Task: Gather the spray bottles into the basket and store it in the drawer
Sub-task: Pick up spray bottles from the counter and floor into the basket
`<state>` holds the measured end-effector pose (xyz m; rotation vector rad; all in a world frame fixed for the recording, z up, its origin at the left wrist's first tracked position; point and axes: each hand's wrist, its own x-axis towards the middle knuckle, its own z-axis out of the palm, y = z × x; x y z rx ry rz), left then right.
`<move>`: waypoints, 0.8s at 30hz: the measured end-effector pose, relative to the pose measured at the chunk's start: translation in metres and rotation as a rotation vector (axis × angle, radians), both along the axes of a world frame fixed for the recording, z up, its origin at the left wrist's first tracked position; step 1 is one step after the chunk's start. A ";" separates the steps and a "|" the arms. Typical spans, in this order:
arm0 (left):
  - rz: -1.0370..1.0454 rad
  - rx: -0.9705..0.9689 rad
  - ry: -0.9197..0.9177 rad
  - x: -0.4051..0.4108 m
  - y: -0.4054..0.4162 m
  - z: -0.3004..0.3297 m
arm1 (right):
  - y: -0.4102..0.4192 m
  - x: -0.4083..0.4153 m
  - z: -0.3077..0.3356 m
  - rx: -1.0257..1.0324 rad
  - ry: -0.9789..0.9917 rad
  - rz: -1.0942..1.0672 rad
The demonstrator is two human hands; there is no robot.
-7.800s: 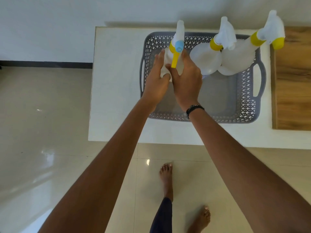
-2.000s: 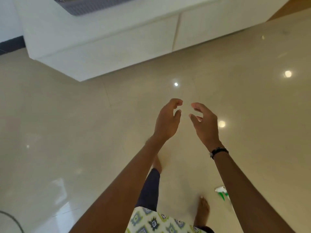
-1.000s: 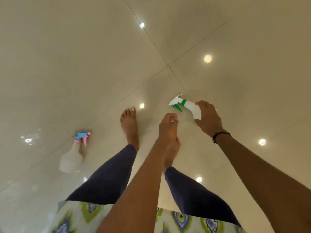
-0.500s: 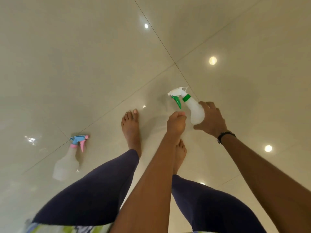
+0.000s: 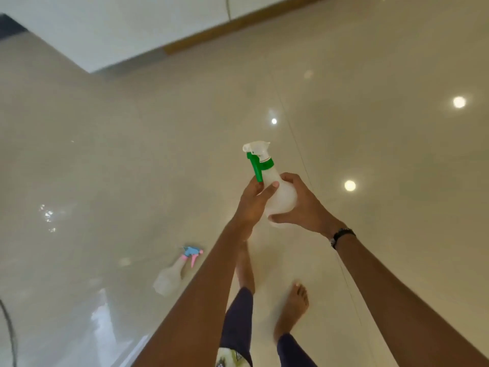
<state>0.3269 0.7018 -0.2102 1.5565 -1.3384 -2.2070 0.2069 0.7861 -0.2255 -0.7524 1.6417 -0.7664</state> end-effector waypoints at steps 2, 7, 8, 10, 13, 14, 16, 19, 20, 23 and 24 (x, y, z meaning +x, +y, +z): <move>0.024 -0.033 0.034 0.005 -0.048 0.028 | -0.051 -0.001 0.027 -0.020 -0.029 0.092; 0.018 -0.243 -0.008 0.015 -0.158 0.077 | -0.175 0.000 0.074 -0.132 0.108 0.087; 0.046 -0.285 -0.013 0.014 -0.178 0.085 | -0.198 0.001 0.082 -0.183 0.159 0.060; 0.124 -0.367 -0.018 0.009 -0.216 0.102 | -0.242 0.003 0.098 -0.298 0.238 0.028; 0.225 -0.453 -0.027 0.001 -0.274 0.122 | -0.307 0.005 0.118 -0.445 0.334 -0.004; 0.239 -0.478 -0.027 -0.002 -0.294 0.128 | -0.328 0.004 0.122 -0.490 0.368 -0.021; 0.246 -0.540 -0.020 -0.010 -0.338 0.138 | -0.373 -0.002 0.129 -0.578 0.432 -0.040; 0.256 -0.626 -0.033 -0.022 -0.404 0.149 | -0.441 -0.013 0.136 -0.674 0.470 -0.066; 0.267 -0.646 -0.033 -0.026 -0.425 0.150 | -0.463 -0.017 0.138 -0.695 0.475 -0.073; 0.297 -0.693 -0.018 -0.035 -0.484 0.153 | -0.526 -0.025 0.143 -0.743 0.470 -0.068; 0.311 -0.714 -0.024 -0.036 -0.503 0.155 | -0.545 -0.026 0.145 -0.750 0.445 -0.059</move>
